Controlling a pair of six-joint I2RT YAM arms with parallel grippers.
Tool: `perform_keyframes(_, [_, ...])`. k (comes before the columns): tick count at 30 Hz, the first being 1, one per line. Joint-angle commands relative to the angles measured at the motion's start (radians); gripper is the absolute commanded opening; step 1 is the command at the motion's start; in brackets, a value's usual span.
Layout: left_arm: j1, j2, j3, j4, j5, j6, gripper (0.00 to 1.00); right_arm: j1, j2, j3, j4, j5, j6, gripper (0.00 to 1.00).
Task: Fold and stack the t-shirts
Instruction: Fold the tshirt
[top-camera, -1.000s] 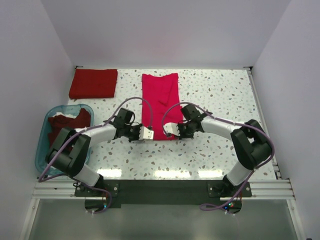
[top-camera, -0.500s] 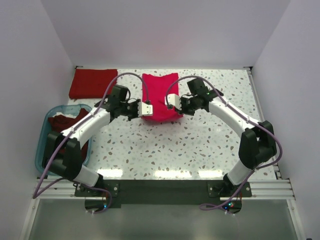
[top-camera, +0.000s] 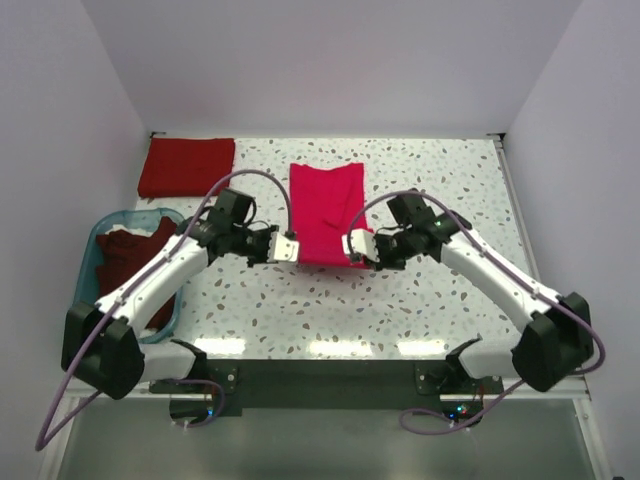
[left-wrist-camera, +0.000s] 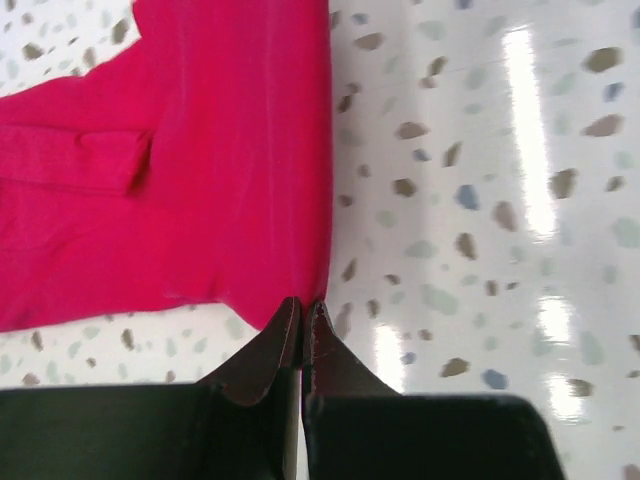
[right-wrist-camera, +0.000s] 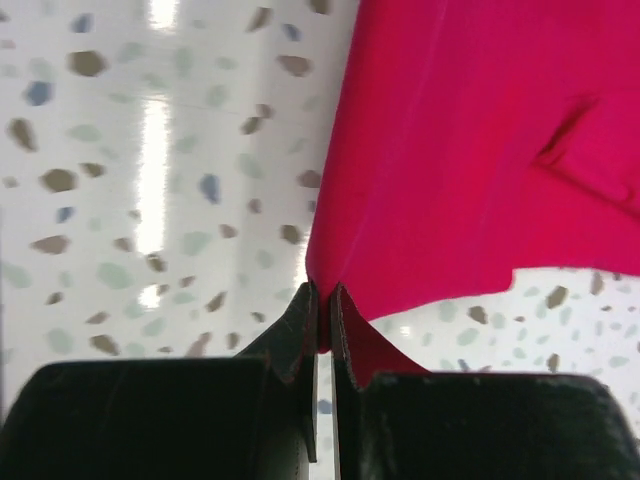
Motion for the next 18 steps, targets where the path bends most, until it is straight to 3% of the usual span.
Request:
perform_keyframes(1, [-0.057, -0.137, -0.068, -0.191, 0.067, 0.049, 0.0, 0.049, -0.169, -0.099, -0.124, -0.073, 0.011, 0.0])
perform_keyframes(4, [-0.101, -0.237, -0.095, -0.302, 0.124, 0.001, 0.0, 0.083, -0.309, -0.158, -0.22, -0.111, 0.01, 0.0])
perform_keyframes(9, [-0.118, -0.339, -0.022, -0.397, 0.222, -0.124, 0.0, 0.084, -0.399, -0.112, -0.311, -0.145, 0.06, 0.0])
perform_keyframes(14, [-0.112, -0.198, 0.102, -0.387, 0.164, -0.139, 0.0, 0.046, -0.283, -0.05, -0.294, -0.149, 0.067, 0.0])
perform_keyframes(18, [-0.034, -0.037, 0.185, -0.357, 0.185, -0.055, 0.0, -0.078, -0.113, 0.035, -0.312, -0.199, -0.046, 0.0])
